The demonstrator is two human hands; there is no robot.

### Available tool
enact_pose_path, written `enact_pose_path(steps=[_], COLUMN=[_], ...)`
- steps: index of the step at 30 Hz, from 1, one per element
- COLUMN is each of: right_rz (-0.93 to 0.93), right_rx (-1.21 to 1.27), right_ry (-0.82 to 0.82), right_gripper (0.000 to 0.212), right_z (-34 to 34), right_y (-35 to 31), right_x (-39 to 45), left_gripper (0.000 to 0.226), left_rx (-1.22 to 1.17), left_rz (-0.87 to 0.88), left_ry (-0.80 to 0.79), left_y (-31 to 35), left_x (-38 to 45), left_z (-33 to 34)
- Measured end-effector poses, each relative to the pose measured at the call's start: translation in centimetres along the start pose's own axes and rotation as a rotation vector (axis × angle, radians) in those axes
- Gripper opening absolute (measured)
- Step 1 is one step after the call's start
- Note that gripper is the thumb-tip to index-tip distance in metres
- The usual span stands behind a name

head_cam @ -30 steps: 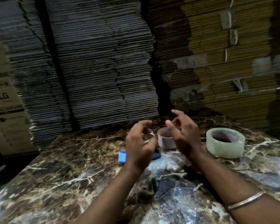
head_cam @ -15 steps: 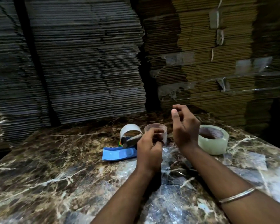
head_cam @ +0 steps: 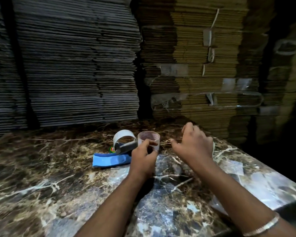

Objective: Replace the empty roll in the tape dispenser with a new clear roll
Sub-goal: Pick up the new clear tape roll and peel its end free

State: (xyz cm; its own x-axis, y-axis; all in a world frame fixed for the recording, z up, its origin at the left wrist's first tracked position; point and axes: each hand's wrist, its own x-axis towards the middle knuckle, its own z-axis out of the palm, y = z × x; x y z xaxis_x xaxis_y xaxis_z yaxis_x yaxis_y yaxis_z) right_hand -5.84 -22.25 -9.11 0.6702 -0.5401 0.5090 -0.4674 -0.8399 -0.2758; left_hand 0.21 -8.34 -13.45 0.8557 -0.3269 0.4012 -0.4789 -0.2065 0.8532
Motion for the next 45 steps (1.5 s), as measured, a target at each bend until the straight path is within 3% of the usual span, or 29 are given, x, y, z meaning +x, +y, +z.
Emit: enact_pose_path(steps=[3, 11, 17, 23, 26, 32, 37, 41, 45], right_rz=[0.046, 0.011, 0.028, 0.094, 0.137, 0.189, 0.136, 0.105, 0.118], right_rx=[-0.184, -0.186, -0.206, 0.217, 0.574, 0.914, 0.905, 0.92, 0.944], right_ry=[-0.11, -0.128, -0.147, -0.085, -0.124, -0.211, -0.205, -0.21, -0.072], right_gripper=[0.064, 0.031, 0.03, 0.05, 0.036, 0.018, 0.012, 0.012, 0.017], right_z=[-0.6, -0.4, -0.1, -1.3, -1.6, -1.7, -0.7, -0.4, -1.2], right_y=[1.0, 1.7, 2.2, 1.5, 0.4, -1.0, -0.7, -0.4, 0.3], right_x=[-0.4, -0.7, -0.5, -2.5, -3.7, -6.3, -7.1, -7.0, -6.2], left_gripper=[0.014, 0.013, 0.013, 0.012, 0.013, 0.031, 0.04, 0.016, 0.014], left_rx=[-0.022, -0.065, -0.081, -0.243, -0.349, -0.63, -0.752, -0.745, -0.76], left_rz=[-0.009, -0.05, -0.056, -0.132, -0.178, -0.26, -0.28, -0.241, -0.208], left_ry=[0.007, 0.008, -0.007, -0.031, -0.087, -0.14, -0.154, -0.22, -0.232], left_y=[-0.1, -0.2, -0.1, 0.8, 0.8, 1.3, 1.9, 2.4, 2.4], left_x=[0.1, 0.1, -0.1, -0.3, -0.2, -0.3, -0.3, -0.3, -0.6], left_z=[0.0, -0.4, -0.4, -0.3, -0.2, -0.3, -0.1, 0.2, 0.4])
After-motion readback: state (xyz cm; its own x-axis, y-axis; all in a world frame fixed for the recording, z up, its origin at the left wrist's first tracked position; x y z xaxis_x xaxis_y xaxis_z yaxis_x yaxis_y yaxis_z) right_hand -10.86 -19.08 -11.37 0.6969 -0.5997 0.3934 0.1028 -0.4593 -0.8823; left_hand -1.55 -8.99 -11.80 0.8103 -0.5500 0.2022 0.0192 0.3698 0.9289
